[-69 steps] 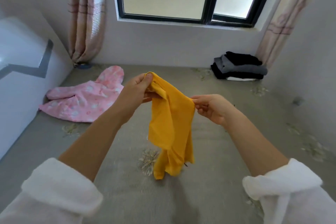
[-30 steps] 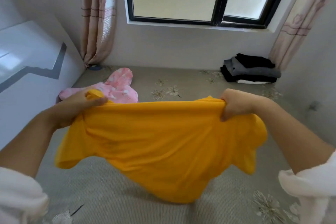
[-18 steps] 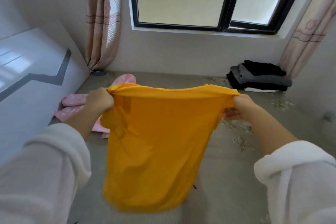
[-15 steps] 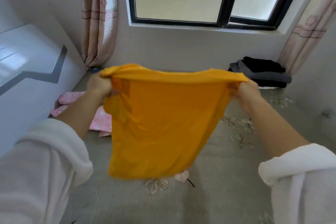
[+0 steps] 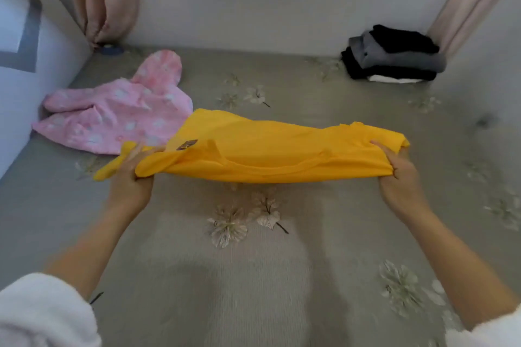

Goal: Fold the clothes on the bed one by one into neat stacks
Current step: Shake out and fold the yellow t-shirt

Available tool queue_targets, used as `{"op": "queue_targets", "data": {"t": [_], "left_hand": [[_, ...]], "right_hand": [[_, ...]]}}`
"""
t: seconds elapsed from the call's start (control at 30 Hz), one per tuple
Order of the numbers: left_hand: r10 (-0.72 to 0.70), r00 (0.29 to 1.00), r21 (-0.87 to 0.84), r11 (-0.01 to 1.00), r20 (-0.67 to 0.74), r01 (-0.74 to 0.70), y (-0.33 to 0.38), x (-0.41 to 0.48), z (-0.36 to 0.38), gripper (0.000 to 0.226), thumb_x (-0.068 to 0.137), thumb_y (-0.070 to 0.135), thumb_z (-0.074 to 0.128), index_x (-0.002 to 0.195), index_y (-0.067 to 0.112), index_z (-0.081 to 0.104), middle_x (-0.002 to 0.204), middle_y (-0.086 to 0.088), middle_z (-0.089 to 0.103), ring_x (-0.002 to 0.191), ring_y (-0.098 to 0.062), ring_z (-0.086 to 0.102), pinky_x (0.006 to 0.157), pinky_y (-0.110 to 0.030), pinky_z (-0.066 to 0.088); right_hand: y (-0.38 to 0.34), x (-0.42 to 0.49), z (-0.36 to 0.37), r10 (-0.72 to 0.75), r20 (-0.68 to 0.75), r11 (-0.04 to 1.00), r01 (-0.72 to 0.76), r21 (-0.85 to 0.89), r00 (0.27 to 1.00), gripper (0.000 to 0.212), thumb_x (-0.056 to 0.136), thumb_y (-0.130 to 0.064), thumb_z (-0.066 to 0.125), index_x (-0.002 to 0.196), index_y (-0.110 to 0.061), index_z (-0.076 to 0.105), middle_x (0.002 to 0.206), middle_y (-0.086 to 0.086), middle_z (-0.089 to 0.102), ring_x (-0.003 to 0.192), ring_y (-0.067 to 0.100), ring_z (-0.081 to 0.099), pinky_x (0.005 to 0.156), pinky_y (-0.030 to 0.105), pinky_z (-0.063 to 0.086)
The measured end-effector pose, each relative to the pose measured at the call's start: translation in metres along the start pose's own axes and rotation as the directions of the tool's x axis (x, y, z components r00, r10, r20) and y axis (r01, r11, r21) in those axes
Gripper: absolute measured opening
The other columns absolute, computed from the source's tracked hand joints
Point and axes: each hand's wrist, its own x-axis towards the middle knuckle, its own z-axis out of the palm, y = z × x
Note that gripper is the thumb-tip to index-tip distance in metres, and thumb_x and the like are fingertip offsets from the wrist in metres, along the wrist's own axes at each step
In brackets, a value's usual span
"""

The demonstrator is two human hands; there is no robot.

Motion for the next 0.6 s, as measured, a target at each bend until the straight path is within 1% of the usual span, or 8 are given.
{"op": "queue_targets", "data": {"t": [0.07, 0.13, 0.23, 0.33, 0.4, 0.47, 0.53, 0.6], "left_hand": [[-0.07, 0.996, 0.038, 0.997, 0.059, 0.067, -0.034, -0.025, 0.022, 0.038, 0.091, -0.007, 0.051, 0.124, 0.007, 0.061, 0.148, -0.021, 0.037, 0.139, -0.027, 0.03, 0.105, -0.036, 0.029], [-0.154, 0.98, 0.072, 0.987, 0.128, 0.146, -0.066, -0.052, 0.044, 0.053, 0.08, -0.021, 0.052, 0.124, 0.008, 0.062, 0.151, -0.019, 0.031, 0.139, -0.032, 0.031, 0.105, -0.038, 0.03], [-0.311, 0.914, 0.181, 0.945, 0.26, 0.271, -0.119, -0.097, 0.073, 0.068, 0.074, -0.025, 0.049, 0.128, 0.015, 0.059, 0.157, -0.011, 0.019, 0.142, -0.033, 0.024, 0.111, -0.046, 0.027], [-0.381, 0.847, 0.3, 0.912, 0.372, 0.279, -0.164, -0.144, 0.1, 0.067, 0.079, -0.019, 0.051, 0.131, 0.022, 0.056, 0.159, -0.006, 0.01, 0.144, -0.031, 0.018, 0.113, -0.047, 0.024], [-0.422, 0.789, 0.375, 0.889, 0.447, 0.263, -0.187, -0.174, 0.114, 0.059, 0.085, -0.012, 0.052, 0.134, 0.021, 0.054, 0.16, -0.008, 0.004, 0.144, -0.033, 0.02, 0.112, -0.045, 0.026], [-0.516, 0.701, 0.486, 0.831, 0.492, 0.271, -0.202, -0.202, 0.122, 0.06, 0.087, -0.008, 0.052, 0.14, 0.019, 0.046, 0.16, -0.009, 0.001, 0.141, -0.037, 0.024, 0.11, -0.045, 0.03], [-0.605, 0.66, 0.616, 0.742, 0.445, 0.264, -0.206, -0.226, 0.128, 0.064, 0.085, -0.005, 0.053, 0.143, 0.017, 0.04, 0.16, -0.013, 0.005, 0.137, -0.043, 0.026, 0.11, -0.048, 0.027], [-0.648, 0.693, 0.657, 0.676, 0.316, 0.332, -0.199, -0.24, 0.135, 0.06, 0.081, -0.005, 0.056, 0.138, 0.01, 0.044, 0.158, -0.016, 0.012, 0.138, -0.044, 0.021, 0.113, -0.052, 0.019]], "right_hand": [[0.025, -0.024, 0.027, 0.072, 0.098, 0.995, -0.064, -0.074, 0.993, 0.054, 0.093, 0.009, 0.042, 0.144, -0.009, 0.04, 0.152, 0.017, 0.029, 0.14, 0.034, 0.029, 0.115, 0.041, 0.026], [0.055, -0.049, 0.058, 0.117, 0.172, 0.985, -0.093, -0.143, 0.978, 0.056, 0.092, 0.012, 0.043, 0.145, -0.005, 0.035, 0.153, 0.02, 0.027, 0.141, 0.037, 0.025, 0.115, 0.048, 0.024], [0.11, -0.091, 0.11, 0.233, 0.31, 0.949, -0.147, -0.278, 0.922, 0.056, 0.095, 0.004, 0.044, 0.148, -0.007, 0.028, 0.156, 0.017, 0.021, 0.145, 0.035, 0.015, 0.116, 0.049, 0.018], [0.164, -0.139, 0.161, 0.377, 0.437, 0.884, -0.176, -0.434, 0.816, 0.062, 0.1, -0.013, 0.041, 0.153, -0.018, 0.009, 0.161, 0.01, 0.004, 0.148, 0.028, 0.001, 0.119, 0.045, 0.01], [0.192, -0.174, 0.187, 0.461, 0.511, 0.826, -0.14, -0.546, 0.725, 0.069, 0.101, -0.024, 0.039, 0.152, -0.019, -0.007, 0.161, 0.009, -0.009, 0.148, 0.028, -0.006, 0.118, 0.045, 0.009], [0.211, -0.206, 0.202, 0.535, 0.57, 0.783, -0.114, -0.611, 0.623, 0.073, 0.101, -0.031, 0.039, 0.151, -0.017, -0.013, 0.16, 0.009, -0.016, 0.147, 0.03, -0.01, 0.117, 0.048, 0.011], [0.223, -0.23, 0.206, 0.564, 0.587, 0.795, -0.191, -0.576, 0.581, 0.074, 0.098, -0.025, 0.048, 0.153, -0.014, -0.001, 0.161, 0.01, -0.005, 0.147, 0.03, 0.002, 0.116, 0.046, 0.02], [0.23, -0.241, 0.203, 0.544, 0.505, 0.836, -0.386, -0.389, 0.67, 0.06, 0.092, -0.009, 0.057, 0.147, -0.006, 0.033, 0.151, 0.017, 0.029, 0.133, 0.031, 0.035, 0.103, 0.039, 0.036]]}}
